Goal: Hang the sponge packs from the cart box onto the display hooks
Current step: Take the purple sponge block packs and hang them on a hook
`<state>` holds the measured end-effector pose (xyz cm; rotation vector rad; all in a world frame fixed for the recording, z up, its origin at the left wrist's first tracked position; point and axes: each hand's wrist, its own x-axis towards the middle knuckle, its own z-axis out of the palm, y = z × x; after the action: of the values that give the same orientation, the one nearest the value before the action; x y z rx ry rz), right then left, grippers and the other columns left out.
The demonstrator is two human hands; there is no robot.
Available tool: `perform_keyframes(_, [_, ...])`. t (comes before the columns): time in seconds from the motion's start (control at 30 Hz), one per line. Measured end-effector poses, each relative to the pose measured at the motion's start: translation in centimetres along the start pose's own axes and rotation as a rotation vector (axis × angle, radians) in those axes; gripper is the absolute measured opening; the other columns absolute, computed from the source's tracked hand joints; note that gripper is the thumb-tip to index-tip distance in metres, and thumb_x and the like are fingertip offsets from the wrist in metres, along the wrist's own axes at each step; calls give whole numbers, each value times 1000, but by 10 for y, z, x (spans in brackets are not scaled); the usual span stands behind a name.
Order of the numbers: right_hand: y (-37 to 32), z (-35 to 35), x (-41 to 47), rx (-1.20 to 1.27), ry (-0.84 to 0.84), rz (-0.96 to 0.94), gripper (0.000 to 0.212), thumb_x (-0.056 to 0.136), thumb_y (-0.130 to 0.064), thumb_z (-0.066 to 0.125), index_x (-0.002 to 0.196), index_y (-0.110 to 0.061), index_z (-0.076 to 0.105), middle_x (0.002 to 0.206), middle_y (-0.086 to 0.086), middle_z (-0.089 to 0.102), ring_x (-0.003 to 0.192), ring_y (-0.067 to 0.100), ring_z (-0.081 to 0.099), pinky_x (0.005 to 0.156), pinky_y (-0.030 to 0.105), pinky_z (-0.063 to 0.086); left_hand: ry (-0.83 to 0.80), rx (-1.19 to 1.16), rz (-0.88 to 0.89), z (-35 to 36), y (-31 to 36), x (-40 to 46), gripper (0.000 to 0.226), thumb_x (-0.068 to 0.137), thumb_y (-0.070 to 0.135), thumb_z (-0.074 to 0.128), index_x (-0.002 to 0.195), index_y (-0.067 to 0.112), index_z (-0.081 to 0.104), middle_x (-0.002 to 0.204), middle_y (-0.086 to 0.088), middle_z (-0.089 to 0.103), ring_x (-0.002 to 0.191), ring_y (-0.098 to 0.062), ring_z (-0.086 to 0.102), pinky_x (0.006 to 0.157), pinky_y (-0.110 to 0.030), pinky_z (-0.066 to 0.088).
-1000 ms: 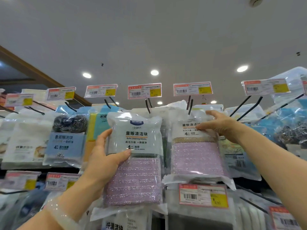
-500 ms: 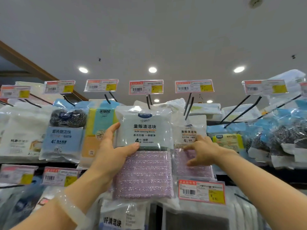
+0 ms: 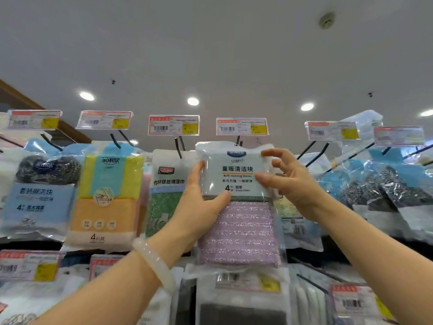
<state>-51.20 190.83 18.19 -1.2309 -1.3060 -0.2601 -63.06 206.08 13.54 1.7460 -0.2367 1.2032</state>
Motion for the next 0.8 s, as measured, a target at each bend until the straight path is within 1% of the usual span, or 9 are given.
perform_keyframes(0.1, [-9,-13,4,17,-89,31,51,73,-5,69,115,-32,56,101,0,65,82,18,71,69,27,59,-99,53,13,4,5,9,88,78,8,70,139,45,19,129,-1,49,105,-18,59,85,-33,54])
perform_keyframes(0.17, [-12,-17,8,21,-94,29,55,75,-2,68,119,-32,55,98,1,67,75,14,72,65,24,58,-127,63,22,6,10,15,87,77,5,71,138,44,23,131,-2,47,107,-21,58,88,-37,54])
perform_keyframes(0.23, [-14,-20,14,20,-71,16,58,75,-1,68,121,-33,53,101,2,65,77,14,72,64,24,58,-123,90,47,8,16,22,87,76,3,71,139,42,24,130,-4,48,107,-23,58,93,-43,51])
perform_keyframes(0.4, [-14,-21,18,30,-34,3,61,75,-1,68,120,-39,51,109,6,63,84,18,70,68,27,59,-109,132,77,14,21,31,88,76,2,70,140,39,23,126,-6,51,105,-23,59,92,-42,52])
perform_keyframes(0.5, [-11,-21,14,45,-9,-33,64,75,-1,68,124,-38,50,108,9,65,86,21,71,68,29,60,-109,116,111,14,16,28,85,78,4,69,139,41,23,122,0,49,102,-18,59,85,-33,55])
perform_keyframes(0.57, [-11,-21,13,55,6,-58,65,75,-2,69,125,-38,50,107,9,66,82,19,72,64,27,59,-113,76,136,14,15,26,84,78,3,68,138,41,24,118,5,48,99,-12,58,79,-26,57])
perform_keyframes(0.67, [-11,-21,15,40,22,-65,63,76,-4,69,124,-40,50,107,10,65,81,19,71,61,24,57,-106,36,139,12,13,28,84,78,0,67,138,41,25,122,2,49,101,-13,59,80,-28,57])
perform_keyframes(0.73, [-9,-18,19,-5,16,-43,65,76,-5,69,127,-39,48,115,9,61,87,20,69,64,25,58,-102,41,84,12,12,31,86,77,0,68,139,42,24,126,-3,49,104,-18,59,83,-33,56])
perform_keyframes(0.8, [-6,-15,24,-63,20,3,67,76,-7,69,132,-36,45,126,7,55,97,24,66,76,30,58,-95,61,15,11,12,34,89,77,0,69,140,42,22,129,-7,48,104,-22,59,80,-33,56])
